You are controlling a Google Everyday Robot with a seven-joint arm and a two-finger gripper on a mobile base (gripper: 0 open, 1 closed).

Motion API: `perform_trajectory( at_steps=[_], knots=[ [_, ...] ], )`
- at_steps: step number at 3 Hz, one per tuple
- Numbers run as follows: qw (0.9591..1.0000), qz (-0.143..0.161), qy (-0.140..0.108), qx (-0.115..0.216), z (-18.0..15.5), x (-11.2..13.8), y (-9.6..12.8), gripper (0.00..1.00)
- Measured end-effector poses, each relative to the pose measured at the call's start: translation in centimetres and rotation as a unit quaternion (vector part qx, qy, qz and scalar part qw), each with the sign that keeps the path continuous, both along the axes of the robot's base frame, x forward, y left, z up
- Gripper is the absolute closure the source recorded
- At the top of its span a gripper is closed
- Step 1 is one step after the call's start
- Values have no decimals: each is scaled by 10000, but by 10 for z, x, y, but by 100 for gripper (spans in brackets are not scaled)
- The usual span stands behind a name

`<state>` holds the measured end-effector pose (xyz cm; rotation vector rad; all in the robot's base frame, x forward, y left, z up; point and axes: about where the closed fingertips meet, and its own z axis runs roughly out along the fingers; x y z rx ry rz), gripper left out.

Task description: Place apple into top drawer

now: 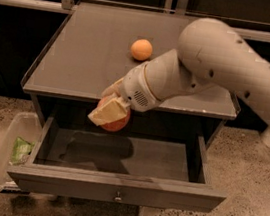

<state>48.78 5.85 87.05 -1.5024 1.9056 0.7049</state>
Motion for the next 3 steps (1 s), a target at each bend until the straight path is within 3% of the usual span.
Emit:
perform_trajectory(
  at_steps=[1,3],
  knots=[
    [9998,-123,42,124,-46,-2,11,100],
    [9966,-821,61,-99,-103,2,3,100]
  ],
)
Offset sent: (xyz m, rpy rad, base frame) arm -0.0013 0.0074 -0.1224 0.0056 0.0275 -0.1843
